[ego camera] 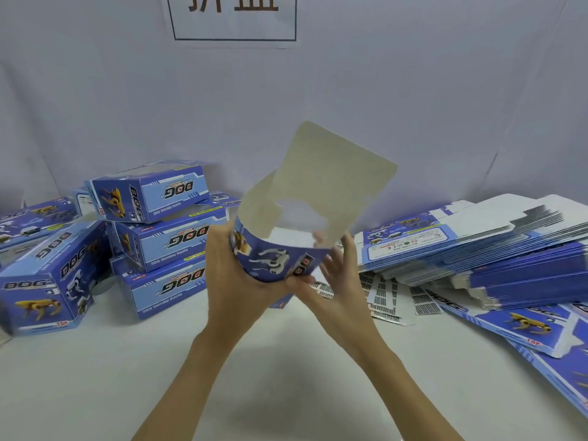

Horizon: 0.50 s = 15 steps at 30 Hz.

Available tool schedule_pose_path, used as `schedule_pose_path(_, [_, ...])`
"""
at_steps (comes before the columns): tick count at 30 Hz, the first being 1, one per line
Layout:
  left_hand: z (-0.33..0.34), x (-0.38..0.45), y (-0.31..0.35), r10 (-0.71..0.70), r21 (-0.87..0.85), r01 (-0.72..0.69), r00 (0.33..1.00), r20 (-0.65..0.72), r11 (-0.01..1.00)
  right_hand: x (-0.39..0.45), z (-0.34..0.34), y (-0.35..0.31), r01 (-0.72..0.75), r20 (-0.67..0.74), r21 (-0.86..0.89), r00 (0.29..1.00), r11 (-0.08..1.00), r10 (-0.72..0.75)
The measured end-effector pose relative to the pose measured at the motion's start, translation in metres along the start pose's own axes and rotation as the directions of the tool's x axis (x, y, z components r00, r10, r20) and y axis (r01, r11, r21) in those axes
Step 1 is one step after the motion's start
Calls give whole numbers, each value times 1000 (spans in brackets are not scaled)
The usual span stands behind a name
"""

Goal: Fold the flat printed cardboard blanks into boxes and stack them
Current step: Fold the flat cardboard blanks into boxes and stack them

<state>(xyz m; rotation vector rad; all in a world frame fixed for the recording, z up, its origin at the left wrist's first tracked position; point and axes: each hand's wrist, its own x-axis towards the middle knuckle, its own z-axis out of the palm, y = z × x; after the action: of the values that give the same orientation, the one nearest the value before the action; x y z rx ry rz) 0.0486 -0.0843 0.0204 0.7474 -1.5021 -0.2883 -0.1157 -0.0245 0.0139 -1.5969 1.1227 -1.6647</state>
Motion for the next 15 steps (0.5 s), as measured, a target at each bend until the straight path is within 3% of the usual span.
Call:
schedule_pose_path(4, [3,-1,-1,-43,-175,83,974,223,981,-2,2,-1,46,-50,4,998,999,-46])
schedule_pose_path(8, [-1,0,-7,60,-34,-51,893,446,998,1,0,-5,-25,-181,183,982,983,58])
schedule_pose_path(12, [4,0,2,-129,-92,183,900,415,979,9,-27,-11,-86,-126,255,985,963,121])
schedule_pose_path(15, [5,2,3,-206,-143,275,906,370,951,8,-46,-12,-185,-106,382,964,905,242])
